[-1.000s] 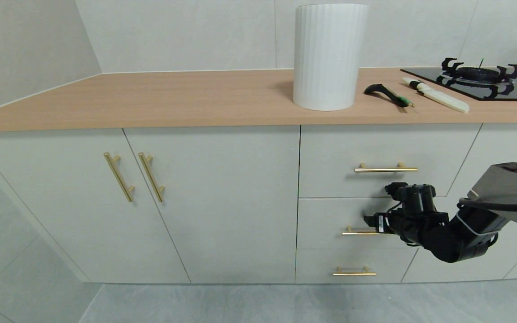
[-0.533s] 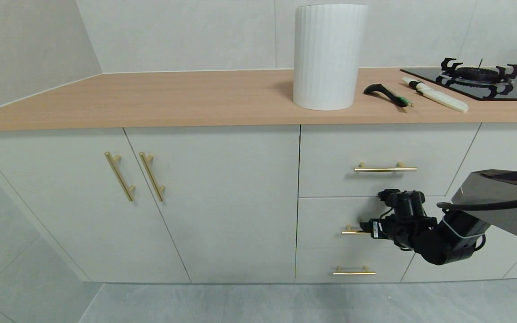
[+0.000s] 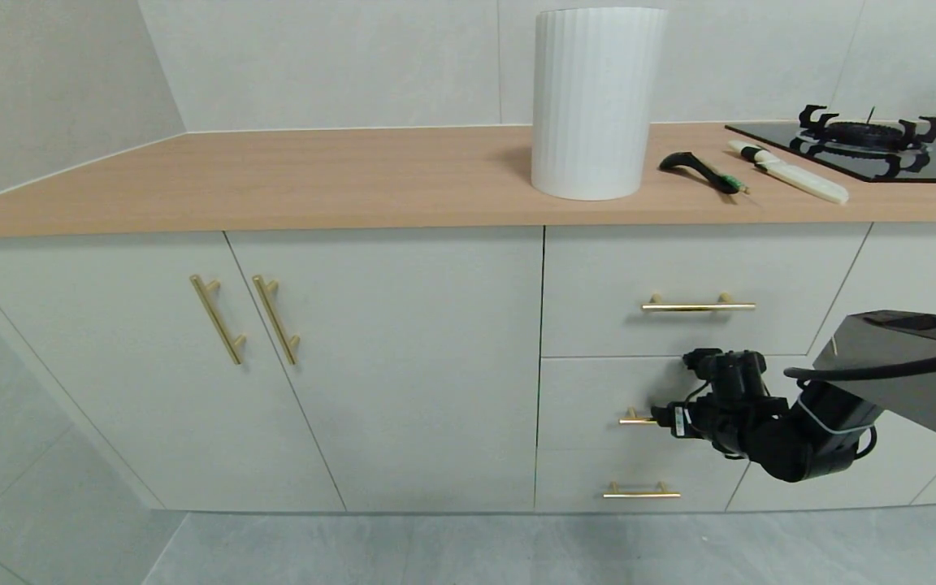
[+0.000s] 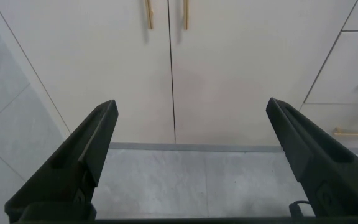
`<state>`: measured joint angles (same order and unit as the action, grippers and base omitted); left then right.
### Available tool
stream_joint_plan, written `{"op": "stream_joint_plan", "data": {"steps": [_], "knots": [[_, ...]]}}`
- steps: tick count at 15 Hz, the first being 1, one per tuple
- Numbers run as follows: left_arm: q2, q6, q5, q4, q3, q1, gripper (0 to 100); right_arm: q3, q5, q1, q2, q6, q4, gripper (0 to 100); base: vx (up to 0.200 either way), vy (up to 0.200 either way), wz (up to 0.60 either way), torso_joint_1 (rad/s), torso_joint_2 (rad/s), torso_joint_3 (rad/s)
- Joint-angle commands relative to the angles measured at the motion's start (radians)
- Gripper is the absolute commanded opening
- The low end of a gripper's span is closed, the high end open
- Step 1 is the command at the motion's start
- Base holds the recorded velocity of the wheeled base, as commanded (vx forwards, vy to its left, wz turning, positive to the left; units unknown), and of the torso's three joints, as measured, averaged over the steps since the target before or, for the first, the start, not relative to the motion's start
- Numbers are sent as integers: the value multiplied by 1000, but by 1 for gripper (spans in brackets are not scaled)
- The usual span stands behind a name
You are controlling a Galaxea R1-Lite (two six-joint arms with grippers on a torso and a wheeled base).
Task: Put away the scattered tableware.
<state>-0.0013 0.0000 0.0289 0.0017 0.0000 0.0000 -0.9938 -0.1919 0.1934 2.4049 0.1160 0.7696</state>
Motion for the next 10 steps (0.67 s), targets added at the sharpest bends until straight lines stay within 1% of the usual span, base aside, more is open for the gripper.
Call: {"op": "stream_joint_plan", "data": {"steps": [1,5,10], "knots": [[1,0,0,0,0,0,100,9,0,1,-9,-2,-13,100,0,0,0,0,0,0],[1,0,0,0,0,0,100,26,0,1,-20,-9,-15,100,0,0,0,0,0,0],[1,0,0,0,0,0,100,40,2,1,-47,-9,-64,100,0,0,0,0,0,0]]}}
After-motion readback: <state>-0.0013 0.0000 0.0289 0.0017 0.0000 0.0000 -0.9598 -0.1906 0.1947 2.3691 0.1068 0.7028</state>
